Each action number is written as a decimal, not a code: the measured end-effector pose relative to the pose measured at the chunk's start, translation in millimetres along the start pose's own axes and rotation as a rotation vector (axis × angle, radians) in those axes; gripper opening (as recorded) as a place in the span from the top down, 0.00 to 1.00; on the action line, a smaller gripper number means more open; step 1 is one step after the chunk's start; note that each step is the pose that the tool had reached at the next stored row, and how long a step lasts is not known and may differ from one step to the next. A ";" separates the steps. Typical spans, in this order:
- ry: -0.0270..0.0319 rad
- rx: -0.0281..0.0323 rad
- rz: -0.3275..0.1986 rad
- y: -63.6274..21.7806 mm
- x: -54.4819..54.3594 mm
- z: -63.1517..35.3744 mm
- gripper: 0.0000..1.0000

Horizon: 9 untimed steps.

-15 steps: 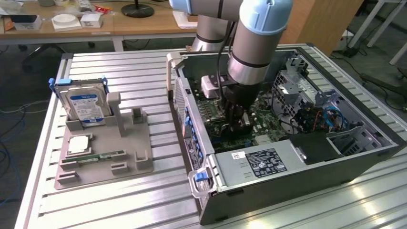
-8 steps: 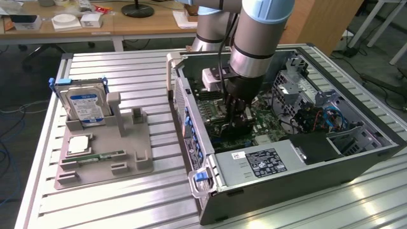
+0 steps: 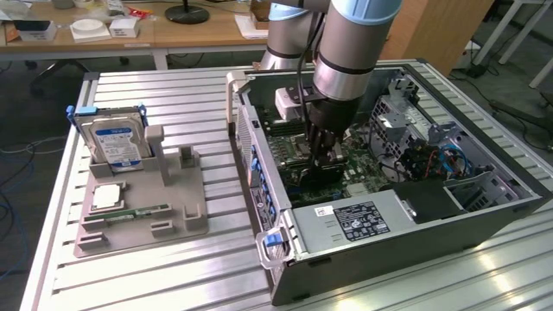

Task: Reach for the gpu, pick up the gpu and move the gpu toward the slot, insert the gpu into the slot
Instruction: 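Insert the gpu into the slot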

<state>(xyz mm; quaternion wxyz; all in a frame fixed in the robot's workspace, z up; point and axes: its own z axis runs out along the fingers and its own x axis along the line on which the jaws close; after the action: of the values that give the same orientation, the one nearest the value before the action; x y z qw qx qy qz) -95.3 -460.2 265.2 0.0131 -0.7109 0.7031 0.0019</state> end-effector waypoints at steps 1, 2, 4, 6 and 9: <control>0.0000 0.0000 0.000 0.0 0.0 0.0 0.80; 0.0001 0.0000 0.000 0.0 0.0 -0.1 0.86; 0.0001 0.0000 0.000 0.0 0.0 -0.1 0.90; 0.0001 -0.0001 0.000 0.0 0.0 -0.1 0.90; 0.0001 0.0000 0.000 0.0 0.0 0.0 0.90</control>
<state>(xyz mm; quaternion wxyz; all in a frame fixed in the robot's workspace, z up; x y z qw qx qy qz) -95.3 -460.2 265.2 0.0130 -0.7109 0.7031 0.0018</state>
